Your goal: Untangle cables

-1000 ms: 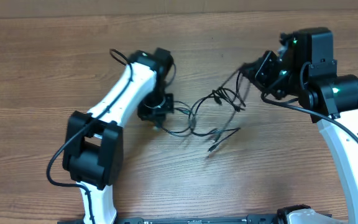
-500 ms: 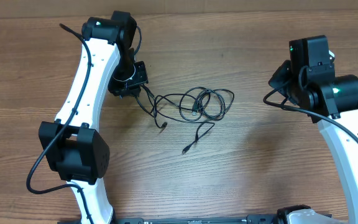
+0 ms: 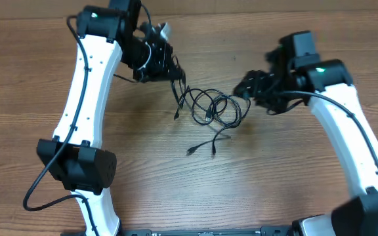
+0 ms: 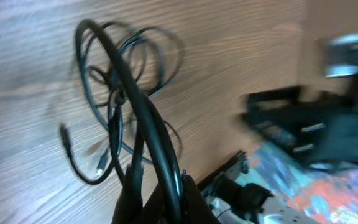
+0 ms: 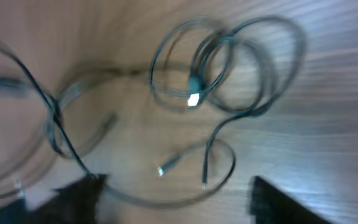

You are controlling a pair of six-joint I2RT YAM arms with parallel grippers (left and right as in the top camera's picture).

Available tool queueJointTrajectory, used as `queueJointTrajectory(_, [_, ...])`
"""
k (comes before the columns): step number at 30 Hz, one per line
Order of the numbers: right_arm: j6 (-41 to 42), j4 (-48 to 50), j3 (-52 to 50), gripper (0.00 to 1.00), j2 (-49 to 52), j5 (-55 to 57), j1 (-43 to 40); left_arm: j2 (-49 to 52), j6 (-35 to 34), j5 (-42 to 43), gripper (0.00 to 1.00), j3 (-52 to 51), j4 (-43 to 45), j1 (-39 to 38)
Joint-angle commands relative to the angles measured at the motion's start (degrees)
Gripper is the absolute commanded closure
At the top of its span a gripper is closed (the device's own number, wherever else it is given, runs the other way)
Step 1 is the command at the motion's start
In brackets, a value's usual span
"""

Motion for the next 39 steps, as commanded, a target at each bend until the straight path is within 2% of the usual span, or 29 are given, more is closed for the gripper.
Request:
queueJointTrajectory(1, [-10.1, -0.4, 0.7, 0.14, 3.0, -6.1, 4.2, -0.3, -2.1, 4.3, 0.96, 6.1, -0.9, -0.3])
queueJointTrajectory(5, [-16.4, 0.4, 0.7, 0.09, 6.2, -6.1, 9.0, -0.3, -5.6, 4.3, 0.96, 7.5, -0.6, -0.3])
queueJointTrajectory(9, [-19.4, 1.9, 0.7, 0.09, 8.0, -6.1, 12.8, -0.2, -8.1, 4.3, 0.96, 7.5, -0.8, 0.3])
queueJointTrajectory(15, [-19.7, 5.9, 0.7, 0.09, 9.3, -3.7, 16.5, -0.2, -10.6, 4.3, 0.96, 7.5, -1.1, 0.1])
queueJointTrajectory(19, [-19.6, 7.9, 0.7, 0.12, 9.3, 0.7, 17.5, -0.2, -11.1, 7.6, 0.96, 7.5, -1.7, -0.1])
queueJointTrajectory(23, [-19.2, 9.7, 0.7, 0.36, 9.3, 2.1, 17.5, -0.2, -11.1, 8.4, 0.96, 7.5, -1.9, -0.1])
queueJointTrajectory(28, [-16.9, 10.5, 0.6, 0.82, 9.3, 2.1, 17.5, -0.2, -11.1, 8.2, 0.96, 7.5, -1.9, 0.0])
queueJointTrajectory(30, [-15.6, 10.4, 0.6, 0.96, 9.3, 2.1, 17.5, -0.2, -11.1, 6.6, 0.96, 7.5, -1.9, 0.0])
queueJointTrajectory(33, [-12.1, 10.4, 0.6, 0.96, 9.3, 2.6, 17.5, -0.2, -11.1, 0.5, 0.95, 7.5, -2.4, -0.1])
queueJointTrajectory(39, [-9.6, 8.2, 3.2, 0.96, 5.0, 6.5, 17.4, -0.2, -11.1, -17.8, 0.87, 7.2, -6.5, -0.7])
